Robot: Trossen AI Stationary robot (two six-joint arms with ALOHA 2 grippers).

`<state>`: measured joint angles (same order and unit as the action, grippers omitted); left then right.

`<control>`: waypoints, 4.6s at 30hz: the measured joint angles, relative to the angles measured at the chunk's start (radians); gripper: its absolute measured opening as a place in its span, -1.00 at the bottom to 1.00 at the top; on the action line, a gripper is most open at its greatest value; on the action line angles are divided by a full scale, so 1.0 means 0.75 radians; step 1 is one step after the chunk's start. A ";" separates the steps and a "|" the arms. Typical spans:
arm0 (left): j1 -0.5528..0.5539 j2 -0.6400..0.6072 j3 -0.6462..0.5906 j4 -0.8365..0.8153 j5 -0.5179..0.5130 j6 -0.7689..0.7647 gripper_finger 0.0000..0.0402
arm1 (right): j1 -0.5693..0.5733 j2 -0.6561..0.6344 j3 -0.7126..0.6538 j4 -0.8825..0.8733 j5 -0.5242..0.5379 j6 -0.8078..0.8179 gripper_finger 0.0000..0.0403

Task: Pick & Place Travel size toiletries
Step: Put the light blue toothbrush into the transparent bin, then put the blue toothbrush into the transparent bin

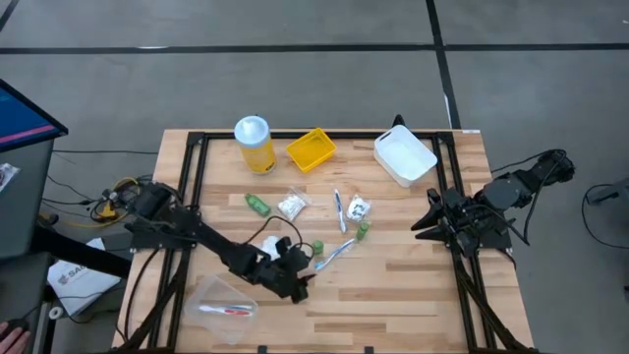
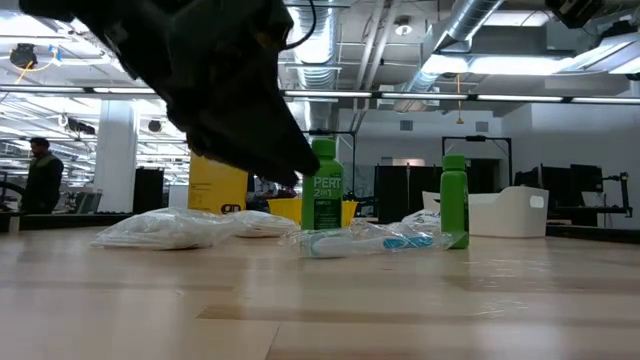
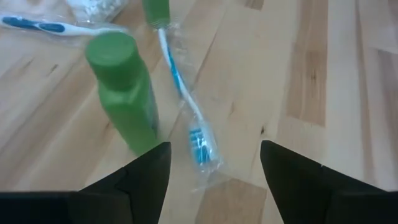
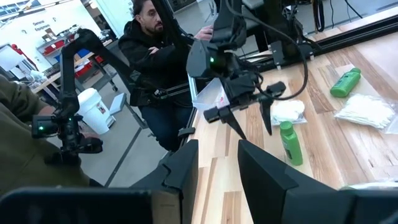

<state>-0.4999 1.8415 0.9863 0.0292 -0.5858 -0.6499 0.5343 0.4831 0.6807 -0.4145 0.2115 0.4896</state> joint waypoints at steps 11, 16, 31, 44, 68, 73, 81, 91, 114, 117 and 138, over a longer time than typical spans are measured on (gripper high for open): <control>-0.008 0.129 0.002 0.155 -0.059 0.037 0.09 | -0.001 0.000 0.000 -0.001 0.000 0.000 -0.47; -0.007 0.181 0.018 0.164 -0.071 0.044 0.08 | -0.001 0.000 0.000 -0.002 0.000 0.000 -0.47; 0.007 0.242 0.022 0.161 -0.068 0.053 -0.13 | 0.000 0.000 0.000 -0.007 0.001 0.001 -0.47; 0.008 0.234 0.020 0.166 0.038 0.047 -0.67 | 0.000 0.000 0.000 -0.006 0.001 0.011 -0.47; -0.053 -0.327 0.019 -0.208 0.397 0.194 -0.60 | 0.000 0.000 0.000 -0.006 0.001 0.011 -0.47; -0.145 -0.589 0.019 -0.463 0.418 0.163 -0.61 | 0.000 0.000 0.000 -0.015 0.001 0.011 -0.47; -0.398 -0.910 0.020 -0.885 0.551 -0.206 -0.61 | 0.000 0.000 0.000 -0.031 0.000 0.011 -0.47; -0.671 -0.976 0.020 -1.220 0.756 -0.677 -0.61 | 0.000 0.000 0.000 -0.036 0.000 -0.003 -0.47; -0.761 -0.743 0.020 -1.286 0.851 -0.744 -0.59 | 0.000 0.000 0.000 -0.035 0.000 -0.021 -0.47; -0.761 -0.745 0.020 -1.286 0.850 -0.745 -0.53 | 0.000 0.000 0.000 -0.035 0.000 -0.024 -0.47; -0.505 -0.751 0.020 -1.251 0.882 -0.776 0.44 | -0.020 0.024 0.000 -0.002 0.240 -0.030 -0.47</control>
<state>-0.8786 1.2786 1.0012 -0.9088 0.0760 -1.2320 0.5192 0.5009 0.6809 -0.4162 0.3918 0.4671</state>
